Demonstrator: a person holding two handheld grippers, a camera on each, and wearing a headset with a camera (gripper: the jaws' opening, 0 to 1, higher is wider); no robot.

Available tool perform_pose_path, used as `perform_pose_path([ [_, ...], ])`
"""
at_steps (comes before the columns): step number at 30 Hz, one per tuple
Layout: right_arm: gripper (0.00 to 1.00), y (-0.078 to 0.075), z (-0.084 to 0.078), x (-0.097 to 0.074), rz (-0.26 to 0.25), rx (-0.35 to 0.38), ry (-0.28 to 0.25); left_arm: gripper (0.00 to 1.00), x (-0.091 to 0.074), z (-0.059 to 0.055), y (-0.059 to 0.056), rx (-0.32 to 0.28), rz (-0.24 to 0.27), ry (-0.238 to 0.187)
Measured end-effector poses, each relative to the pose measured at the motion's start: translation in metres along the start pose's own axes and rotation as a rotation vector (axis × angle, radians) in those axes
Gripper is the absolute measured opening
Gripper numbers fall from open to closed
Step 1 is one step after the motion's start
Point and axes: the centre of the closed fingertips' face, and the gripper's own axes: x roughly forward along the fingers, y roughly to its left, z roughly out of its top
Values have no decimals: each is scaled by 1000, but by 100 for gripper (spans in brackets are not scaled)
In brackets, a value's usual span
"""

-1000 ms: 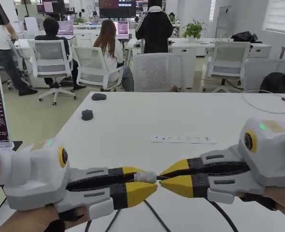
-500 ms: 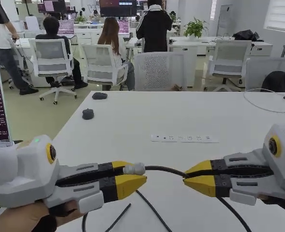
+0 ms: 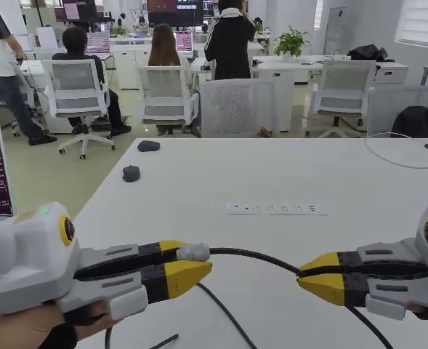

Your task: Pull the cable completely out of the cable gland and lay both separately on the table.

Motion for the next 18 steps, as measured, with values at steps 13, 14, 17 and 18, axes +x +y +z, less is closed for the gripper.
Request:
perform_pose_path([
  [13, 14, -10, 18, 5, -26, -19, 14, 16, 1, -9, 12, 12, 60, 55],
  [14, 14, -8, 21, 6, -20, -22, 8, 16, 2, -11, 11, 19, 61, 69],
  [17, 13, -2, 30, 13, 7, -44, -6, 16, 5, -16, 9, 32, 52, 96],
  [18, 14, 1, 32, 17, 20, -53, -2, 16, 7, -16, 8, 34, 45, 100],
])
